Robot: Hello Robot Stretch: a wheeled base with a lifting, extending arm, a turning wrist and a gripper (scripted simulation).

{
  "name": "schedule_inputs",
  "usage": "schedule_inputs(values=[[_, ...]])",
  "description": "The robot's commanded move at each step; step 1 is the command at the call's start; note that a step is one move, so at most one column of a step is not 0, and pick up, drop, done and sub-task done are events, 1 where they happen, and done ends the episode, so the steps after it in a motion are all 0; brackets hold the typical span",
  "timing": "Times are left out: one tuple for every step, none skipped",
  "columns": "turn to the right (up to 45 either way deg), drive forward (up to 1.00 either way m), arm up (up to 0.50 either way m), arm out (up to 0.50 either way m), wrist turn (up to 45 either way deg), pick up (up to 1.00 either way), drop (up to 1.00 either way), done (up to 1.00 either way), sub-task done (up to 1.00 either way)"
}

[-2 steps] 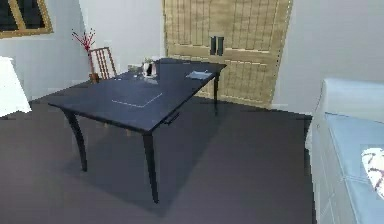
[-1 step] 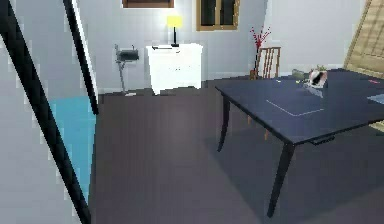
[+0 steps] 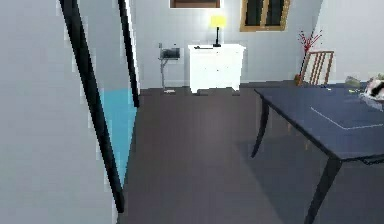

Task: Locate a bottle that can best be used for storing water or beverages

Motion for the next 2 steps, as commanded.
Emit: schedule_inputs(values=[[0.0,1.0,0.0,0.0,0.0,0.0,0.0,0.0,0.0],[-6.0,0.0,0.0,0.0,0.0,0.0,0.0,0.0,0.0]])
